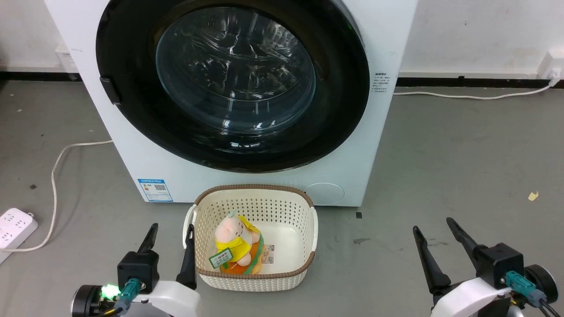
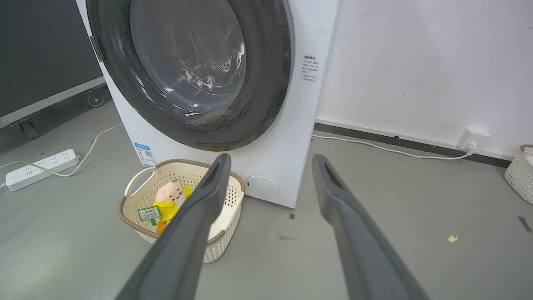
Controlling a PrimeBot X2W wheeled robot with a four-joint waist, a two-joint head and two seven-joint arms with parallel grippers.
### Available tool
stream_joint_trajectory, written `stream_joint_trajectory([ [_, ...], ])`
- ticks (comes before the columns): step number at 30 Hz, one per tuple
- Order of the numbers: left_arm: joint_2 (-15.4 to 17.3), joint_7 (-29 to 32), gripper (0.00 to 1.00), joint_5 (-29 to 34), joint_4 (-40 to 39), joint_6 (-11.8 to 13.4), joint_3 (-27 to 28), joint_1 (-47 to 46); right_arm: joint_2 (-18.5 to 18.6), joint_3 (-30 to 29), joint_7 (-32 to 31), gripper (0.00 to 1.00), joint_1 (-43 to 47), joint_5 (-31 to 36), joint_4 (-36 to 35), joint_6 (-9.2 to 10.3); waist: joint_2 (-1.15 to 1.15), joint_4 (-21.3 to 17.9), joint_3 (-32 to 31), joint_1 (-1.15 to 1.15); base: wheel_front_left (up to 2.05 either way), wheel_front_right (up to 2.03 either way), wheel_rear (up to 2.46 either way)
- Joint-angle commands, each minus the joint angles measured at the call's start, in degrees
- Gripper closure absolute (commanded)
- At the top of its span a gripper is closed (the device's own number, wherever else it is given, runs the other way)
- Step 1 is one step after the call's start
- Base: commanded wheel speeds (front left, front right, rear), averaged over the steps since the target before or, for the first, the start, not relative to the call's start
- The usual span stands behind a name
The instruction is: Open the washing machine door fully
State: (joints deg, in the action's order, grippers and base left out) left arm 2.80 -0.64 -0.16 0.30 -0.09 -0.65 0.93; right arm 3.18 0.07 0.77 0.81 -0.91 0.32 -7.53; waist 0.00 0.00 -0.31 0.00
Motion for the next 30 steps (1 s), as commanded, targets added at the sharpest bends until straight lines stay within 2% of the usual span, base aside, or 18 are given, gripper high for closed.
stream_joint_trajectory([
  [1, 0.0, -0.7, 0.0, -0.1, 0.1, 0.4, -0.1, 0.2, 0.0, -0.2, 0.7, 0.0, 0.3, -0.4, 0.1, 0.0, 0.0, 0.0, 0.0, 0.0, 0.0, 0.0, 0.0],
  [15, 0.0, -2.4, 0.0, -0.1, 0.1, 0.9, -1.3, 0.1, 0.5, 0.2, 2.3, 0.0, -1.0, -4.7, 0.9, 0.01, 0.0, 0.4, 0.3, 0.0, 0.0, 0.0, 0.0],
  [30, 0.0, -4.2, 0.0, -0.2, -0.5, 1.7, -2.8, -1.9, 1.9, -1.1, -0.1, 0.0, -8.5, -17.0, 0.9, 0.01, 0.0, 1.6, 4.2, 0.0, 0.0, 0.0, 0.0],
])
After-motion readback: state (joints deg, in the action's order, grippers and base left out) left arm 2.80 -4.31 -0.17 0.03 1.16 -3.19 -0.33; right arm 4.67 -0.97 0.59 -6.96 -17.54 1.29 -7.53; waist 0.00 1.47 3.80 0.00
